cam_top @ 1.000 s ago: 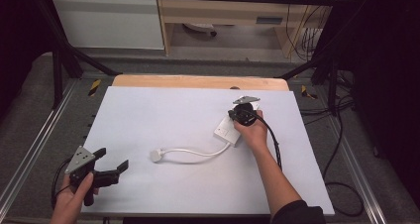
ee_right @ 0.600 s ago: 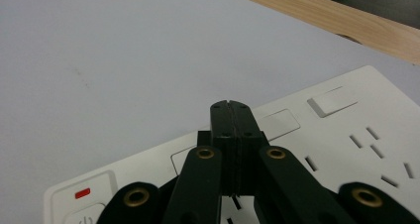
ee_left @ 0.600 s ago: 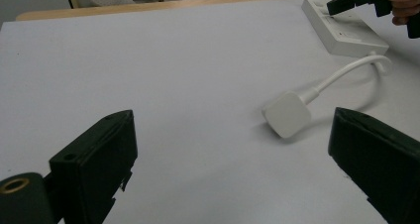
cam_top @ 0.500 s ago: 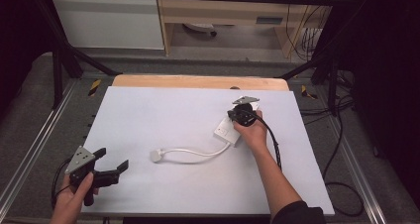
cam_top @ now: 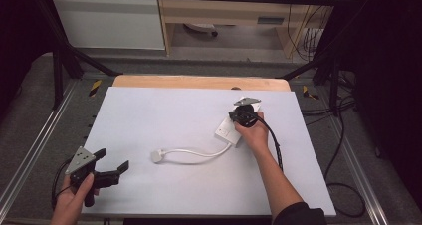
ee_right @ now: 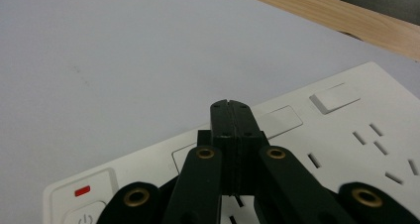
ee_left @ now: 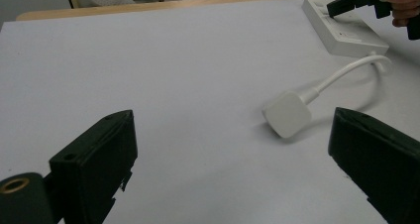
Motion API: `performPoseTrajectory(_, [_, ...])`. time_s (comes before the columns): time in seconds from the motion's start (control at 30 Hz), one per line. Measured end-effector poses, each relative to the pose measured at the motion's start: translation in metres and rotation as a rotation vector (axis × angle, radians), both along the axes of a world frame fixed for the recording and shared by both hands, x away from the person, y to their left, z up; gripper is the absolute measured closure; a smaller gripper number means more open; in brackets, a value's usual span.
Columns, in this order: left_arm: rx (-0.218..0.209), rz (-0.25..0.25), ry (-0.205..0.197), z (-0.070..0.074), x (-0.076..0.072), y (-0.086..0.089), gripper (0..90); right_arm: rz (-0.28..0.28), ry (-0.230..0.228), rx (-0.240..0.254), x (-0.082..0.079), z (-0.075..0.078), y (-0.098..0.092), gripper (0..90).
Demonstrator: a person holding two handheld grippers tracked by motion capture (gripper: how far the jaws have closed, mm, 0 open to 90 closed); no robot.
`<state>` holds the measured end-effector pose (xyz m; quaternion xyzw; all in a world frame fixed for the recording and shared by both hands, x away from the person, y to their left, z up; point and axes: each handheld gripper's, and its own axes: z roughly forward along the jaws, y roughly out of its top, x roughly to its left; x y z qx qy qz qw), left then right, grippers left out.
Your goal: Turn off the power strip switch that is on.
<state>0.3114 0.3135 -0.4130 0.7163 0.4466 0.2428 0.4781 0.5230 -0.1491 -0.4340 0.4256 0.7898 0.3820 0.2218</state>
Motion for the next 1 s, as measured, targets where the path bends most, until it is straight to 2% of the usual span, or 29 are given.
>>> performPoseTrajectory(1.0, [0.005,-0.002,0.000,-0.0002,0.0001,-0.0005,4.8,-0.018,0.002,0.022,-0.0007,-0.0014,-0.0003,90.0])
